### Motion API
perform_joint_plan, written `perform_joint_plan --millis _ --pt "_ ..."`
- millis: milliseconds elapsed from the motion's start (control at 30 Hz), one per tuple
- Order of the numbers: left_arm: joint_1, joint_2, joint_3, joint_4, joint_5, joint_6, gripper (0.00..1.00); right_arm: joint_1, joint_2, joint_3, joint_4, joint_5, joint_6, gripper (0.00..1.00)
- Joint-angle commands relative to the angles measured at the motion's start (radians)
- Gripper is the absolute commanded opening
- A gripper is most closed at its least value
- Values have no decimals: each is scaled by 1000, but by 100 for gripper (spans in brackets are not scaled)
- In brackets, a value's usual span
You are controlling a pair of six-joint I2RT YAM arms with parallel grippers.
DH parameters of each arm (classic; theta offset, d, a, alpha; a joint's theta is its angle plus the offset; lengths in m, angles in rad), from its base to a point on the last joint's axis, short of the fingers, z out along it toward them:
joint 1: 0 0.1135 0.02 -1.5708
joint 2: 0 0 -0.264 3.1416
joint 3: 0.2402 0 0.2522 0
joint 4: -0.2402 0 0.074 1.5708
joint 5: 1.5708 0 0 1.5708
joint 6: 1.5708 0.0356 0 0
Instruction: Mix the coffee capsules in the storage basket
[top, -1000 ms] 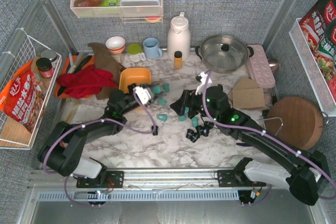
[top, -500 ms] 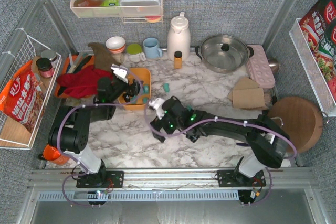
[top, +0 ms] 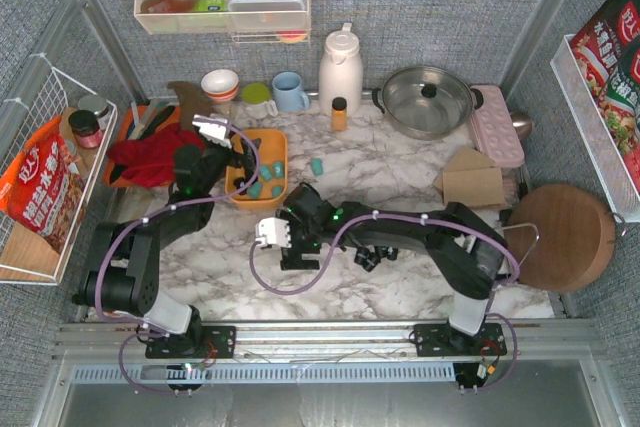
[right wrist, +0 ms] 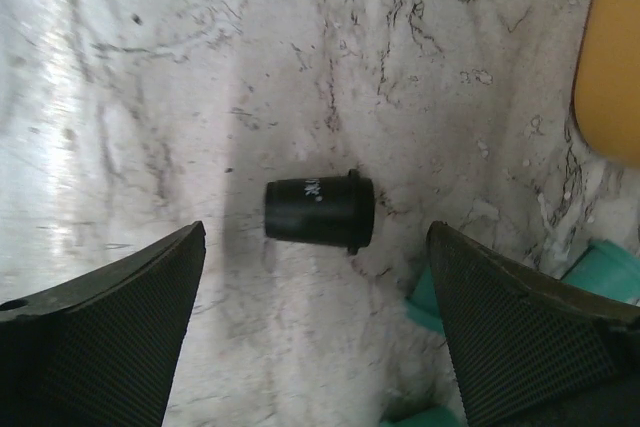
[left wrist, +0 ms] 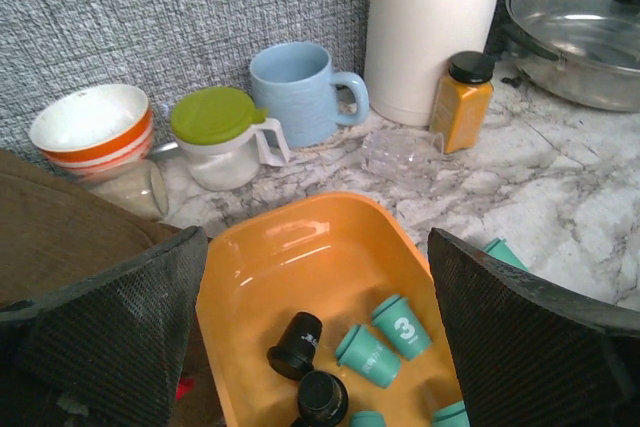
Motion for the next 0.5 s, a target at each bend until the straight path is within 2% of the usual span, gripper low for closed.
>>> perform_joint_plan --millis 0,233,267,467 --pt "1 -36 4 -24 -53 22 99 -10 85 71 -92 -34 -160 93" --pt "2 -52 6 -29 -56 5 99 -23 157 118 -124 -73 -155 86" --pt "2 -53 6 -28 -53 1 99 -23 159 119 -123 -76 -152 82" --pt "2 -53 2 -26 -47 -3 99 -23 130 81 -104 -74 -129 45"
